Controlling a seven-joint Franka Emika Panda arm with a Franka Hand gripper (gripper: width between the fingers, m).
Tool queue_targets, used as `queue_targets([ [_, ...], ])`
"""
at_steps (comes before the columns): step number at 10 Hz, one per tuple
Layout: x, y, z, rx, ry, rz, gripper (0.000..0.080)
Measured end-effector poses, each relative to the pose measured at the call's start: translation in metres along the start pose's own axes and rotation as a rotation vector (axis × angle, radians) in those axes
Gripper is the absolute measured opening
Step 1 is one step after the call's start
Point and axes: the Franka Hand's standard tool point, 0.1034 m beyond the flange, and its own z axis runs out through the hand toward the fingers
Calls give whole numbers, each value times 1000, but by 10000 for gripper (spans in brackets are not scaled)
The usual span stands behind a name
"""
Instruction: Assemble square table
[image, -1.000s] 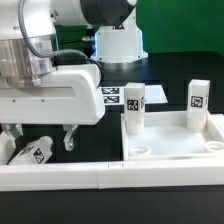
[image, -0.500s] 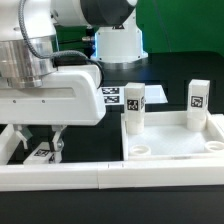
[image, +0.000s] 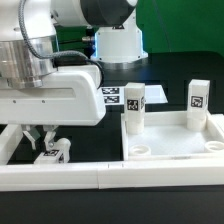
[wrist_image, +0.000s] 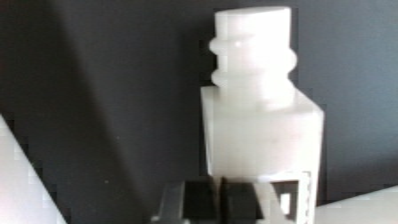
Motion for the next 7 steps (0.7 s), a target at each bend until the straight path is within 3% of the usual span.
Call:
queue_targets([
  [3, -3, -30, -2, 7, -18, 21, 1],
  [4, -1, -34, 1, 9, -20, 15, 78],
  [6, 1, -36, 1, 8, -9, 10, 410],
  [7, 2, -33, -2, 8, -10, 14, 410],
])
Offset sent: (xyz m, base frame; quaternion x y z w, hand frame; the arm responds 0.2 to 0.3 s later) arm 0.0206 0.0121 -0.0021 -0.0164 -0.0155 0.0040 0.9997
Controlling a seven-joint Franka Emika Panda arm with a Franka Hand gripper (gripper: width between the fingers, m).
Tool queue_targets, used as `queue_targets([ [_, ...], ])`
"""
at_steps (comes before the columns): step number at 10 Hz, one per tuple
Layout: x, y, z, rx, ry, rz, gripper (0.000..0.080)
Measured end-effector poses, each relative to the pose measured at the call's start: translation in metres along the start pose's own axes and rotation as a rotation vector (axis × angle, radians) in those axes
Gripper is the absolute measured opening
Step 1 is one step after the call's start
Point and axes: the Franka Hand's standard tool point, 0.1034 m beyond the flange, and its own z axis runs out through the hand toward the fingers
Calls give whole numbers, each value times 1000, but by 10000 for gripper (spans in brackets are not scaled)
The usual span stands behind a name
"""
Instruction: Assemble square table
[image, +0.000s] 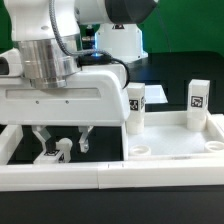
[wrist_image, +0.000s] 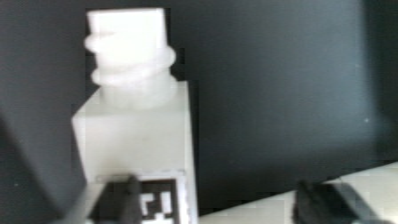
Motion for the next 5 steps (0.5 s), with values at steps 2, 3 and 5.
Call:
queue_targets([
  [2, 6, 8, -10, 2, -12, 3, 575],
  [3, 6, 12, -10, 0, -12, -2, 634],
  [5, 2, 18, 4, -9, -18, 0, 645],
])
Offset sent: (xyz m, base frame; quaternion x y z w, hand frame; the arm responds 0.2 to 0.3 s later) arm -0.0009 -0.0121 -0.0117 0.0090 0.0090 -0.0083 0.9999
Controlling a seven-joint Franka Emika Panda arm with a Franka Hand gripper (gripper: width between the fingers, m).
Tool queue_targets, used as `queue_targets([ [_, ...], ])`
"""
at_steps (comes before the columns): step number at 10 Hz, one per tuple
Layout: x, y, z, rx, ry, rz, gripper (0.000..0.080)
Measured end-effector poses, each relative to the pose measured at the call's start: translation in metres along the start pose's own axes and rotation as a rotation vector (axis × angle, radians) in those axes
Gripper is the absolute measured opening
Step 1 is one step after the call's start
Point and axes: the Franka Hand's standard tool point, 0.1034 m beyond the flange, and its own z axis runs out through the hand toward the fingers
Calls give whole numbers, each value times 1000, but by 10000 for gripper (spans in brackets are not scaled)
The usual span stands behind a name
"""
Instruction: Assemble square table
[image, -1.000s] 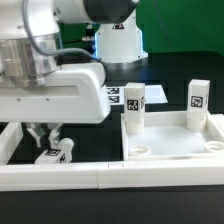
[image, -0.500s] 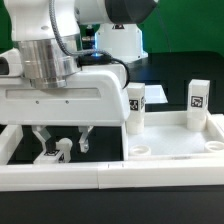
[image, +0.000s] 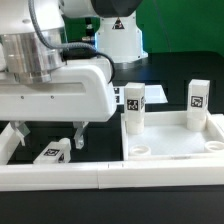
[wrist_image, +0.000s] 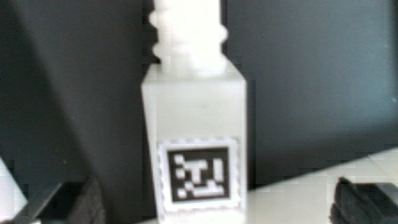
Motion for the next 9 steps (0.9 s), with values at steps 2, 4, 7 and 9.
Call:
queue_targets([
  [2, -6, -15, 13, -5, -16, 18, 648],
  [4, -7, -19, 13, -6, -14, 10, 648],
  [7, -7, -19, 13, -5, -14, 10, 282],
  [9, -7, -15, 5, -4, -16, -6, 282],
])
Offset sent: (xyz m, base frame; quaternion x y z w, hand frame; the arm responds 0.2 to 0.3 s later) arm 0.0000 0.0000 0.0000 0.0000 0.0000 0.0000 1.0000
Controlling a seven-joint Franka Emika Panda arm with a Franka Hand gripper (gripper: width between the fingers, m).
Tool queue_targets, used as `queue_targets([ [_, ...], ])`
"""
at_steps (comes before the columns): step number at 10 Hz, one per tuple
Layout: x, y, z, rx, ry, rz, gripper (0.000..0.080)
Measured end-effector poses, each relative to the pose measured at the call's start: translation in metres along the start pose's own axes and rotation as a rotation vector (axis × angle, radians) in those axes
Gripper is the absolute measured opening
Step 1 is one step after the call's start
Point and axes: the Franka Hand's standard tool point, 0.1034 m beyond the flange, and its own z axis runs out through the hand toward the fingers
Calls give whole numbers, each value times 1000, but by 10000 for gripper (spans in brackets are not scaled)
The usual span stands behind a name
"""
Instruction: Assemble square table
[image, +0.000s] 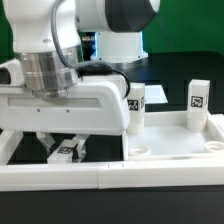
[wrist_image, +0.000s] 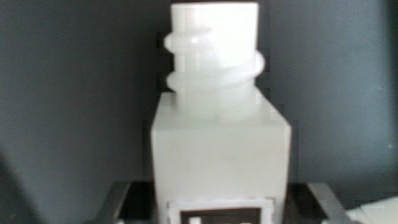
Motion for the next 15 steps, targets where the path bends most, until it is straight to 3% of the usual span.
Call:
queue_targets([
  [2, -24, 16, -26, 4, 11, -20, 282],
  [3, -50, 25, -34, 2, 28, 7, 282],
  [4, -69, 30, -33, -8, 34, 15, 282],
  [6, -64, 28, -31, -5, 27, 12, 283],
  [8, -69, 28, -31, -4, 16, 2, 284],
  [9, -83, 30, -34, -1, 15, -30, 284],
  [11, -137, 48, -34, -18, 29, -13, 284],
  [12, -151, 51, -35, -23, 27, -4, 284],
  [15, -144, 48, -33, -20, 23, -13, 284],
])
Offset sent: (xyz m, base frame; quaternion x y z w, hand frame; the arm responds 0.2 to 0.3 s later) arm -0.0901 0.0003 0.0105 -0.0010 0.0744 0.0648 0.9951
